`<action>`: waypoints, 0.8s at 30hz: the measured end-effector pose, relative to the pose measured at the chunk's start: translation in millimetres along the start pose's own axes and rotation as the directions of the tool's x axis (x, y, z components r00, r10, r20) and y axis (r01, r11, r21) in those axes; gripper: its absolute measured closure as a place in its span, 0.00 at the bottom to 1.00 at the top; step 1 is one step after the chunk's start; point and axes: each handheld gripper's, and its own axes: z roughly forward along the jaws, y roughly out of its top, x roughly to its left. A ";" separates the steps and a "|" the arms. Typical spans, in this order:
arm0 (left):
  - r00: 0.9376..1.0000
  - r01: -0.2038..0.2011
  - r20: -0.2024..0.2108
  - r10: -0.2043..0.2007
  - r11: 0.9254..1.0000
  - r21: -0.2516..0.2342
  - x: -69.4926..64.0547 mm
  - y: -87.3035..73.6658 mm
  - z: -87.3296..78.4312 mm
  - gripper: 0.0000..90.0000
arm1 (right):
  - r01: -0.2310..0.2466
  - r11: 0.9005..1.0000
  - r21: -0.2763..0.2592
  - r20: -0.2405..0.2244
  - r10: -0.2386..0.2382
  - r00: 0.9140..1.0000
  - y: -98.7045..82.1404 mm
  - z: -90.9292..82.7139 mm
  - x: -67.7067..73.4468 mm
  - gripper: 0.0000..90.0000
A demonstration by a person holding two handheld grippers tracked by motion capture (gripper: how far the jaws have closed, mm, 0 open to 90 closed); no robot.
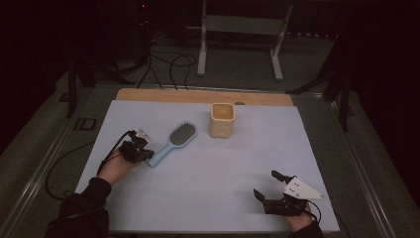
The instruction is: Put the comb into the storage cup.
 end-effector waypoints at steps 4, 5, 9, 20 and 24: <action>1.000 -0.012 0.010 0.012 1.000 0.005 -5.5 0.5 -0.3 1.00 | 0.001 1.000 0.000 0.001 -0.001 1.000 0.1 0.0 0.1 0.11; 1.000 -0.021 0.023 0.021 1.000 0.003 -8.0 0.9 -0.5 1.00 | 0.002 1.000 0.000 0.000 -0.002 1.000 0.1 0.0 0.2 0.11; 0.999 -0.025 0.038 0.025 1.000 0.008 -10.8 1.7 -0.4 1.00 | 0.003 1.000 0.001 0.000 -0.003 1.000 0.0 0.1 0.2 0.11; 0.999 -0.011 0.052 0.010 1.000 0.009 -12.7 3.3 -2.6 1.00 | 0.008 1.000 -0.002 0.003 -0.008 1.000 0.3 -0.4 0.1 0.11; 0.998 0.059 0.023 -0.058 0.998 -0.002 -6.5 4.1 -9.7 1.00 | 0.008 1.000 -0.002 0.004 -0.008 1.000 0.4 -0.5 0.1 0.11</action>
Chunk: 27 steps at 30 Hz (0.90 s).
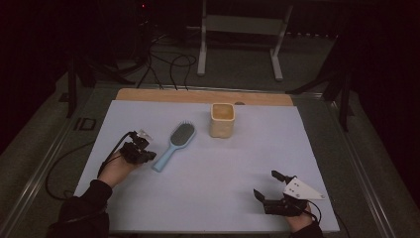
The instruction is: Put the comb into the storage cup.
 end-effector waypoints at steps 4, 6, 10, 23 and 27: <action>1.000 0.019 -0.008 -0.019 1.000 -0.015 2.0 1.8 -6.8 1.00 | -0.002 1.000 -0.002 0.000 0.002 1.000 0.1 0.0 0.3 0.11; 0.999 0.030 -0.011 -0.031 0.999 -0.025 2.5 3.8 -11.0 1.00 | -0.001 1.000 0.000 -0.001 0.001 1.000 0.0 0.2 0.0 0.11; 0.998 0.069 0.009 -0.069 0.997 -0.030 2.9 11.9 -18.6 1.00 | -0.001 1.000 0.001 -0.001 0.001 1.000 0.1 0.3 0.4 0.11; 0.989 0.143 0.039 -0.142 0.990 -0.014 -1.1 35.3 -22.1 0.84 | -0.005 1.000 0.000 -0.004 0.005 1.000 0.2 0.4 0.5 0.11; 0.987 0.153 0.046 -0.153 0.988 -0.002 -3.2 43.0 -19.8 0.75 | -0.009 1.000 0.000 -0.005 0.009 1.000 -0.1 0.4 0.1 0.11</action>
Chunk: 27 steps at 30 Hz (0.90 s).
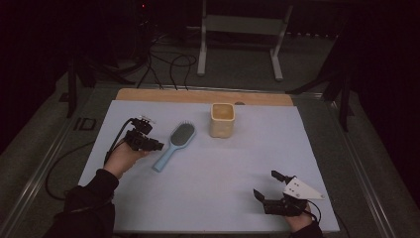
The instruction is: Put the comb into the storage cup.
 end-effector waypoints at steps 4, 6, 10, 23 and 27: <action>1.000 -0.009 -0.026 0.010 0.999 0.031 -4.9 6.4 5.0 0.62 | 0.003 1.000 0.001 0.000 -0.003 1.000 0.1 0.1 0.4 0.11; 1.000 -0.003 -0.030 0.004 0.999 0.049 -6.6 9.4 8.6 0.52 | 0.002 1.000 0.001 -0.001 -0.002 1.000 0.0 0.3 0.3 0.11; 0.998 0.020 -0.055 -0.015 0.996 0.093 -9.4 13.9 17.9 0.28 | 0.001 1.000 0.000 -0.002 -0.001 1.000 -0.1 0.2 0.2 0.11; 0.997 0.070 -0.054 -0.061 0.980 0.188 -10.7 26.5 47.8 0.01 | 0.004 1.000 0.001 -0.005 -0.004 1.000 0.0 0.3 0.8 0.11; 0.996 0.076 -0.066 -0.063 0.973 0.217 -12.6 28.8 56.4 0.01 | 0.003 1.000 -0.002 -0.006 -0.003 1.000 -0.2 0.2 0.6 0.11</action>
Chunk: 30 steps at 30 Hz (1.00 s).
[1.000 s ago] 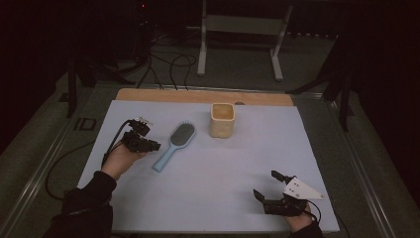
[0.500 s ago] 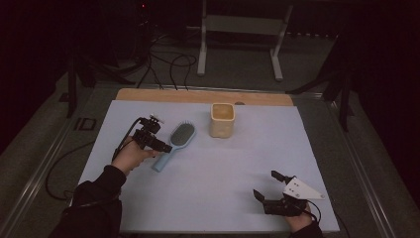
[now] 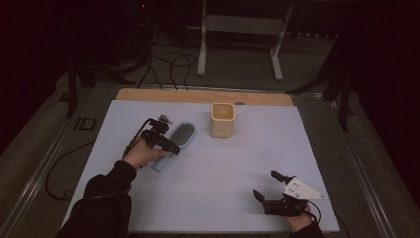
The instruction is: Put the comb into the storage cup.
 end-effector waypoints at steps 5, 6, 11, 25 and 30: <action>1.000 -0.005 -0.028 0.006 0.999 0.038 -2.1 4.2 9.7 0.04 | 0.001 1.000 0.002 0.000 -0.001 1.000 0.2 0.0 0.2 0.11; 0.999 -0.010 -0.043 0.012 0.999 0.044 -2.8 5.1 11.6 0.04 | 0.000 1.000 0.001 -0.001 0.000 1.000 0.1 0.0 0.2 0.11; 0.998 -0.012 -0.062 0.015 0.999 0.048 -6.5 8.0 15.9 0.20 | -0.001 1.000 0.000 -0.001 0.001 1.000 0.0 -0.2 0.0 0.11; 0.995 -0.009 -0.096 0.018 0.996 0.093 -10.4 13.9 21.2 0.57 | -0.002 1.000 -0.002 0.002 0.002 1.000 0.4 -0.5 0.3 0.11; 0.993 -0.024 -0.109 0.037 0.993 0.112 -14.3 14.8 21.2 0.64 | -0.003 1.000 -0.004 0.004 0.003 1.000 0.4 -0.9 0.2 0.11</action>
